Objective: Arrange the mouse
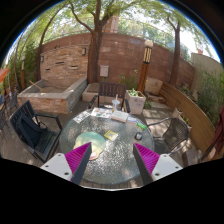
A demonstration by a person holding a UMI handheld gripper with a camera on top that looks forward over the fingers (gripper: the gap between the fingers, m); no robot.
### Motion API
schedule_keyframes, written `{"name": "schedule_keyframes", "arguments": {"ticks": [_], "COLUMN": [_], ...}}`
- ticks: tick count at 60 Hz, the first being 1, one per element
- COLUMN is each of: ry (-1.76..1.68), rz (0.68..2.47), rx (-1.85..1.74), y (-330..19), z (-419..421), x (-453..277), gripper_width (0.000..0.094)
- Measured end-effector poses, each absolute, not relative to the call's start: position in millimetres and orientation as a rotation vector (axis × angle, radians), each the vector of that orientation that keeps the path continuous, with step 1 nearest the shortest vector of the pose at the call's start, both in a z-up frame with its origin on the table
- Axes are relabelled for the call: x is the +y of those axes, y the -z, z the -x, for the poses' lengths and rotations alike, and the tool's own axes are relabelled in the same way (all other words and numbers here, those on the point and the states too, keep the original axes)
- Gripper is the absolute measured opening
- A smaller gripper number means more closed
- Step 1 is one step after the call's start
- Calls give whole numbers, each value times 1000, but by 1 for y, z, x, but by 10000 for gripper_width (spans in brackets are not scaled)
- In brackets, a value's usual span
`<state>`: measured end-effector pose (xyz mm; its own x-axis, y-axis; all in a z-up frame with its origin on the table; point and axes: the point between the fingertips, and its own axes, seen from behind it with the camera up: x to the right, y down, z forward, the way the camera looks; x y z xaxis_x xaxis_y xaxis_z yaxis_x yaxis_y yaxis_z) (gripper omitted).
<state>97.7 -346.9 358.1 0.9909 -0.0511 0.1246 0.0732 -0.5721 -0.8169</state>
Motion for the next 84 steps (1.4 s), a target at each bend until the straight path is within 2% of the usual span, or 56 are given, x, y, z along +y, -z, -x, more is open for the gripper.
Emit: {"name": "schedule_keyframes", "arguments": {"ticks": [7,23,34,39,54,59,63,73,77,84], "ry": [152,123,150,122,107,85,70,116,149,170], "rz": [2235,2337,2285,2281,2269,2284,2286,2288,2287,2284], "rx": [-4,4,17,75,143,182,194,152,119,116], "y": [-336,-173,-87,-60,-6,7,11,16,14,12], "z": [-104,-194,-276,-305,-371,-376,-378,-374,-375,-375], "x": [-353,-283,-199,-155,-37,-13,2,20,21,21], "gripper_width": [853,857,855,846,865,834,773,511,493,399]}}
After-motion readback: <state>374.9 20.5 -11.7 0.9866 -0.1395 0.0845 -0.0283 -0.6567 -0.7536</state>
